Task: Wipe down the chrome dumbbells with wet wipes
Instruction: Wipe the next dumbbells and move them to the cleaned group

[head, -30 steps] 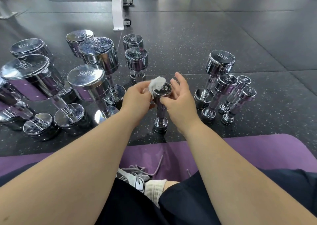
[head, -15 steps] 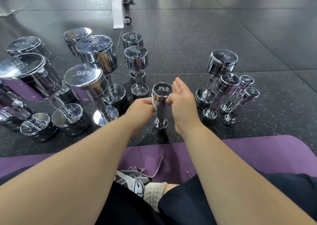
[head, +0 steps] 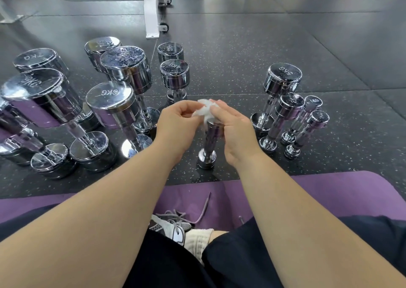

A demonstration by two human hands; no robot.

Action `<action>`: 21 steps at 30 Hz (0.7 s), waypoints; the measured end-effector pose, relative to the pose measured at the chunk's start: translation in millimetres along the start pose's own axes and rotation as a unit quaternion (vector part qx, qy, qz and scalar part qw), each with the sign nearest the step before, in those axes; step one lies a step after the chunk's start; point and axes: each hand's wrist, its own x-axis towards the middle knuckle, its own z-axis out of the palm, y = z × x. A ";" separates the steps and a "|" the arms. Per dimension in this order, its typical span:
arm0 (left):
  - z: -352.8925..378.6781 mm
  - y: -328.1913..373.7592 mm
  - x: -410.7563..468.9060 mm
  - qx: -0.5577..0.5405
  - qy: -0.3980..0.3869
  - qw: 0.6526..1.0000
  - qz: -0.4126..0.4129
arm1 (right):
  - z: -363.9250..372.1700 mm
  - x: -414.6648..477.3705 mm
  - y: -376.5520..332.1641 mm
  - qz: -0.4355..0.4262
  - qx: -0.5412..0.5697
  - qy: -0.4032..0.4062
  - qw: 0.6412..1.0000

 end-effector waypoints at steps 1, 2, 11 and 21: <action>-1.0 2.0 -0.5 -0.021 -0.008 1.000 -0.004 | 0.1 -0.5 -0.5 -0.011 -0.009 0.004 1.000; -1.8 4.1 0.3 -0.052 -0.017 0.998 -0.015 | -1.2 0.6 -0.4 -0.024 -0.015 0.018 0.999; 1.8 -4.9 -3.8 -0.082 -0.137 0.984 -0.082 | -10.9 16.9 13.6 0.000 -0.072 0.112 0.991; -5.5 -14.4 11.9 -0.073 -0.168 0.980 -0.073 | -15.5 31.3 21.3 -0.005 -0.220 0.078 0.972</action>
